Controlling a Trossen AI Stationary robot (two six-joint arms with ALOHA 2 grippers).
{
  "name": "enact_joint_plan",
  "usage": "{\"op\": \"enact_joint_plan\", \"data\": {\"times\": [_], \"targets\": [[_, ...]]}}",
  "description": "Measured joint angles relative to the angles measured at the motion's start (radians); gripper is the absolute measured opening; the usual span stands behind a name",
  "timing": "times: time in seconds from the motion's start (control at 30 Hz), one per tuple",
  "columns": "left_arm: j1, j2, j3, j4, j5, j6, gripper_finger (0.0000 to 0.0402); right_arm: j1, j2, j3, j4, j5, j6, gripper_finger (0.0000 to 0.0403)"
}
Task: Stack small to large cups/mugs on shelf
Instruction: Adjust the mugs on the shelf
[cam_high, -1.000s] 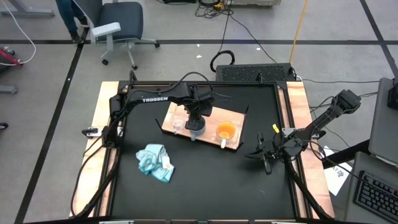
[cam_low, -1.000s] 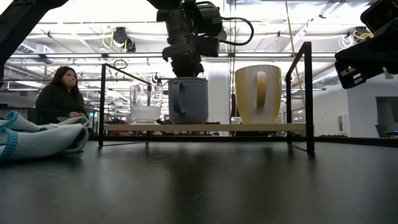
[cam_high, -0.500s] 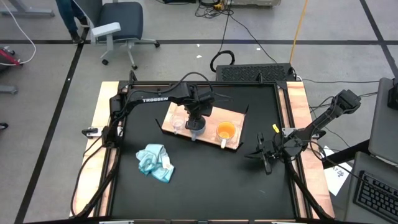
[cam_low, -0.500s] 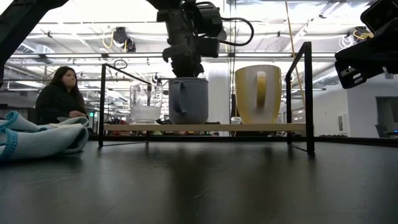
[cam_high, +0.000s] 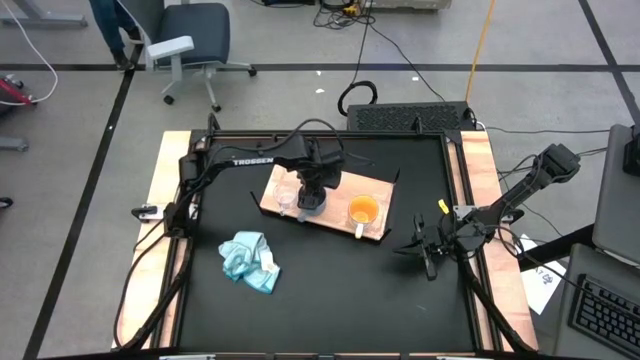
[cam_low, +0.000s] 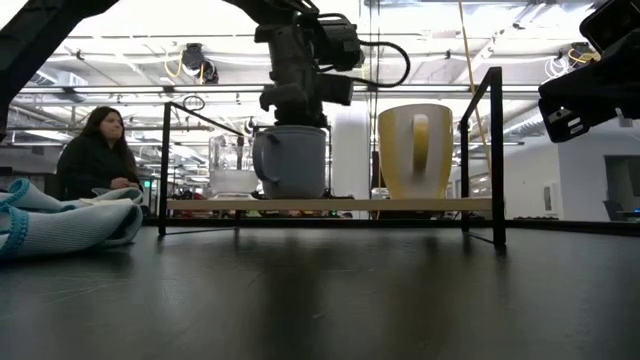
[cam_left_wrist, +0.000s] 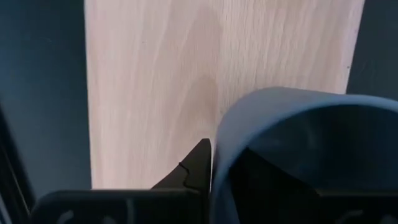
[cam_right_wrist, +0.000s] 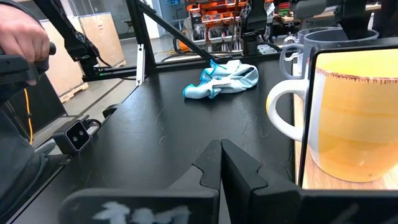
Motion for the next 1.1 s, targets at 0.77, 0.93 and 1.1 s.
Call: {"op": "enact_joint_plan", "data": {"times": [0.77, 0.93, 1.1], "targets": [[-0.035, -0.008, 0.150, -0.113, -0.016, -0.072, 0.0164, 0.000, 0.000, 0.000, 0.001, 0.000, 0.004, 0.0000], [-0.055, -0.008, 0.320, -0.257, -0.073, -0.102, 0.0221, 0.000, 0.000, 0.000, 0.000, 0.000, 0.011, 0.0000], [-0.094, -0.009, 0.537, -0.441, -0.147, -0.161, 0.0252, 0.000, 0.000, 0.000, -0.001, 0.000, 0.011, 0.0000]]}}
